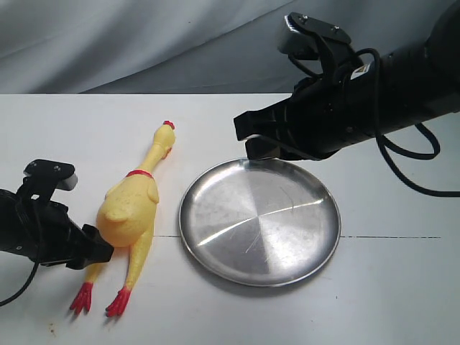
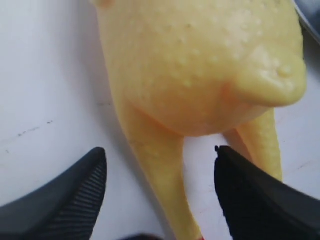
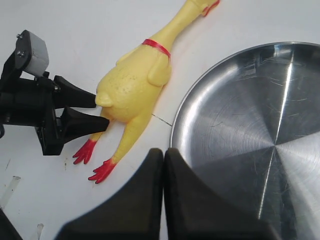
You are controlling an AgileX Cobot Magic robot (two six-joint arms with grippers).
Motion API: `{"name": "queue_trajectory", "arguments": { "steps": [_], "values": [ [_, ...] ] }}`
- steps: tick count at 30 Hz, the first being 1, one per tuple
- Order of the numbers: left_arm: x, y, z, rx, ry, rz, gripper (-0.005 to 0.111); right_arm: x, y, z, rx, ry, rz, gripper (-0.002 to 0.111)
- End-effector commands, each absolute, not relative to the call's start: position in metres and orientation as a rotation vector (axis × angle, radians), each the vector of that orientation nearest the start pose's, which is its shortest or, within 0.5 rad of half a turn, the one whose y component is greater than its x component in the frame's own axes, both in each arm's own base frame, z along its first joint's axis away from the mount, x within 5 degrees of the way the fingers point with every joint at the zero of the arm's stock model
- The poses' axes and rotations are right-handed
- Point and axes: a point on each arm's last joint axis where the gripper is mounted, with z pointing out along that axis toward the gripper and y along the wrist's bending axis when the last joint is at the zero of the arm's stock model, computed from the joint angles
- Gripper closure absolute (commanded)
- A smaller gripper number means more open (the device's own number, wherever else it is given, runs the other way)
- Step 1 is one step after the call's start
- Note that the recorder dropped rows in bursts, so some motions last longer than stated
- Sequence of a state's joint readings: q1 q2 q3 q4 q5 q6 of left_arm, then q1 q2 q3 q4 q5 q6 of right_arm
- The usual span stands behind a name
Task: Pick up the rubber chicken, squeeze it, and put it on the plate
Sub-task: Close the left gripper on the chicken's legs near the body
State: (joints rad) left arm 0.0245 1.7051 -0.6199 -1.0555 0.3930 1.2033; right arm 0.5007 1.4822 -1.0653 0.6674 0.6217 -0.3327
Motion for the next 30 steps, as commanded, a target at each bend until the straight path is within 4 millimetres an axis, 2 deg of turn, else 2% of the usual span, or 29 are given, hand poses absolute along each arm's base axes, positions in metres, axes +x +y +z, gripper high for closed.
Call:
{"name": "queue_trajectory", "arguments": {
  "steps": [1,16,23,30],
  "values": [
    [0.263,-0.027,0.120,0.301,2.684,-0.425,0.047,0.261,0.182,0.285,-0.503,2.428,0.779,0.108],
    [0.264,-0.027,0.121,0.338,2.663,-0.413,0.047,0.261,0.182,0.285,-0.503,2.428,0.779,0.108],
    [0.264,-0.027,0.106,0.313,2.709,-0.443,0.047,0.261,0.182,0.285,-0.503,2.428,0.779,0.108],
    [0.267,-0.025,0.104,0.322,2.691,-0.403,0.047,0.261,0.182,0.285,-0.503,2.428,0.779,0.108]
  ]
}}
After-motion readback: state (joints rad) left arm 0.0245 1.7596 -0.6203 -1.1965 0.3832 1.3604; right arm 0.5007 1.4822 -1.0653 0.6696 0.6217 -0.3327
